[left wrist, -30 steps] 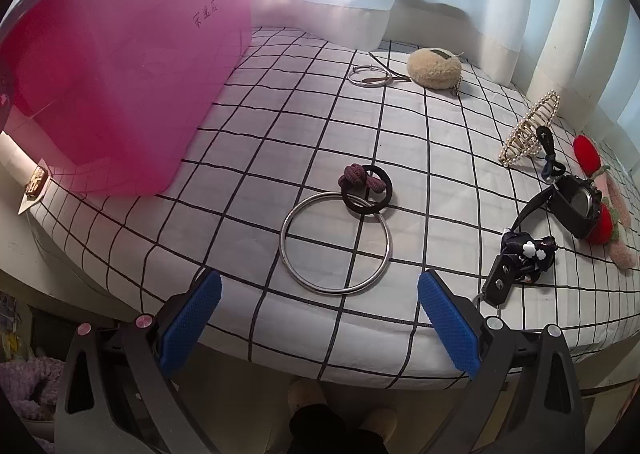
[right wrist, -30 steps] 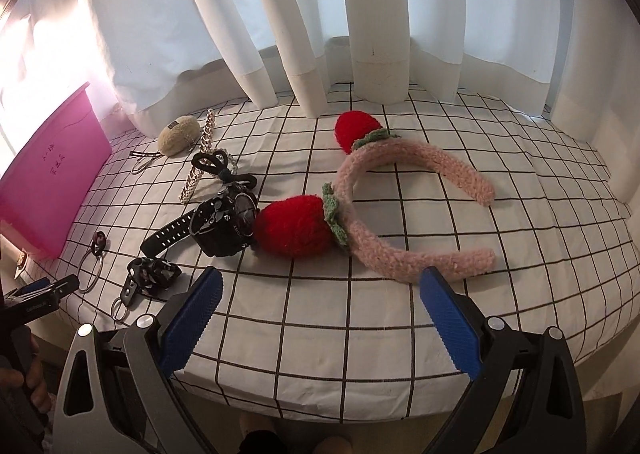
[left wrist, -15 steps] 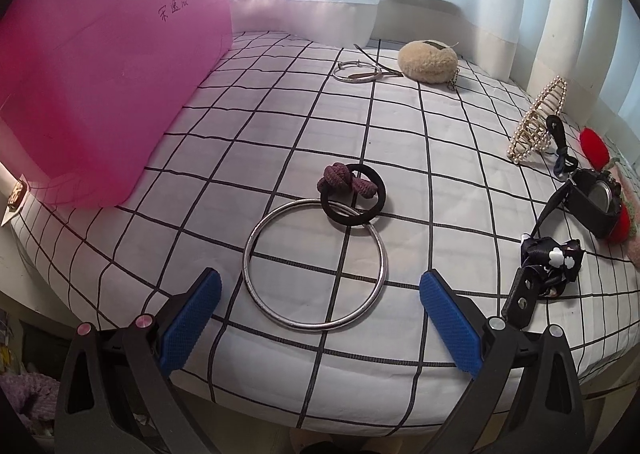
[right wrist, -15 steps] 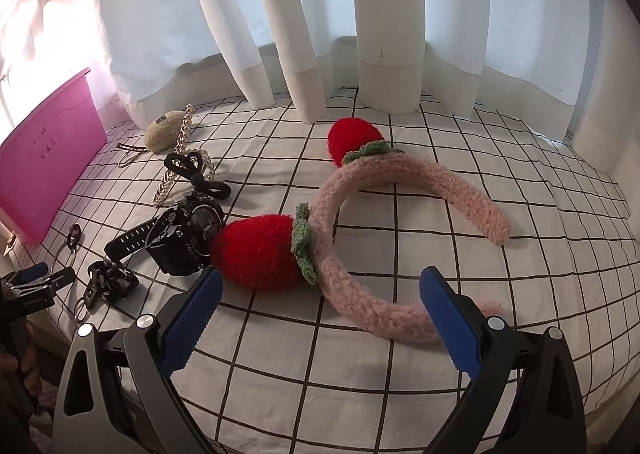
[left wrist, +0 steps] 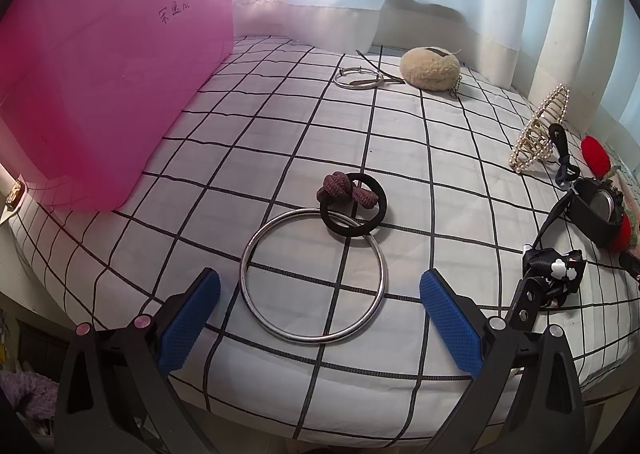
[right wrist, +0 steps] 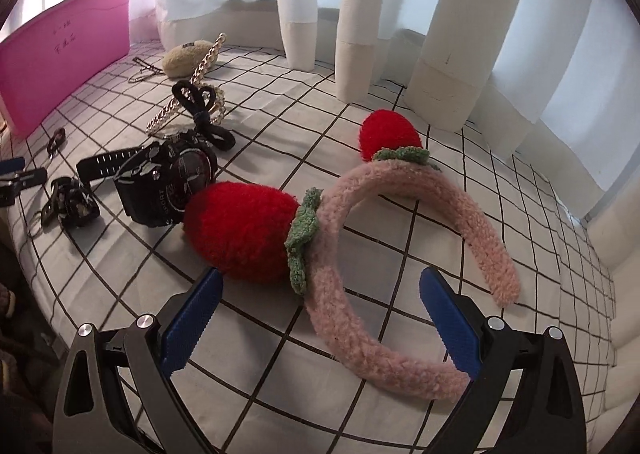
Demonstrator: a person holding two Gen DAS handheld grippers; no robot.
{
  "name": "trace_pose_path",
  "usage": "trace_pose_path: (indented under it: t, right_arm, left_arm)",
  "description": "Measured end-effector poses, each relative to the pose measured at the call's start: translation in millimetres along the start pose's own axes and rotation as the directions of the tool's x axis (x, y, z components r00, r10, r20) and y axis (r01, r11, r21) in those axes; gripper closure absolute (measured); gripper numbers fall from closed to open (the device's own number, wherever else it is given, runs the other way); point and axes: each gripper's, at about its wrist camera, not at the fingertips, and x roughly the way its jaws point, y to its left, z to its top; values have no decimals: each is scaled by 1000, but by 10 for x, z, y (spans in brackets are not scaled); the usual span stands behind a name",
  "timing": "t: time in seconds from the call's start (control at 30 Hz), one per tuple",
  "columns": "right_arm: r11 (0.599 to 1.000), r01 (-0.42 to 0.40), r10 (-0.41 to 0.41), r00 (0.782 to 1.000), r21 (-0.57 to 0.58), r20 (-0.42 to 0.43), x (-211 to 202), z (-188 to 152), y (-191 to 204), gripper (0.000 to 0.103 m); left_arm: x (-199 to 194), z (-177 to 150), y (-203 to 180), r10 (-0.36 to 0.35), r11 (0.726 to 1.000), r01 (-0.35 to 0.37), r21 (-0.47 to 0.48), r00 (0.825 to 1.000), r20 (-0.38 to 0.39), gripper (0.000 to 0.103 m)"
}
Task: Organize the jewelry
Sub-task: 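Move the right tool to the pink headband and close on its band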
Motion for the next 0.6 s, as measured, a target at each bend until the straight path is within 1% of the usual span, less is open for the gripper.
trace_pose_path:
  t: [0.07,0.17,0.3,0.4,0.47,0.6]
  right_arm:
    - [1000,-2,2,1000,-21,-3,27,-24,3,9]
    - [1000,-24,24,1000,5,4,68,-12,-50,9]
    - [994,-74,73,997,79,13,162,7,-140,9]
    - [975,-140,139,990,172,15,225,-10,-239,8]
    - [979,-119,118,993,166,19,216,-6,-198,8]
    - [977,-114,113,993,183,17,221,-1,-193,8]
  left_arm:
    - [5,4,-3,2,1000,-2,-2,1000,4,5]
    - [19,9,-13,8,1000,-8,-10,1000,9,5]
    - [35,16,-26,20,1000,-19,-23,1000,21,5]
    - [27,1,-30,26,999,-25,-30,999,39,5]
    - [19,-17,-33,29,999,-27,-32,998,51,5]
    - [11,-32,-44,36,999,-33,-37,997,63,6]
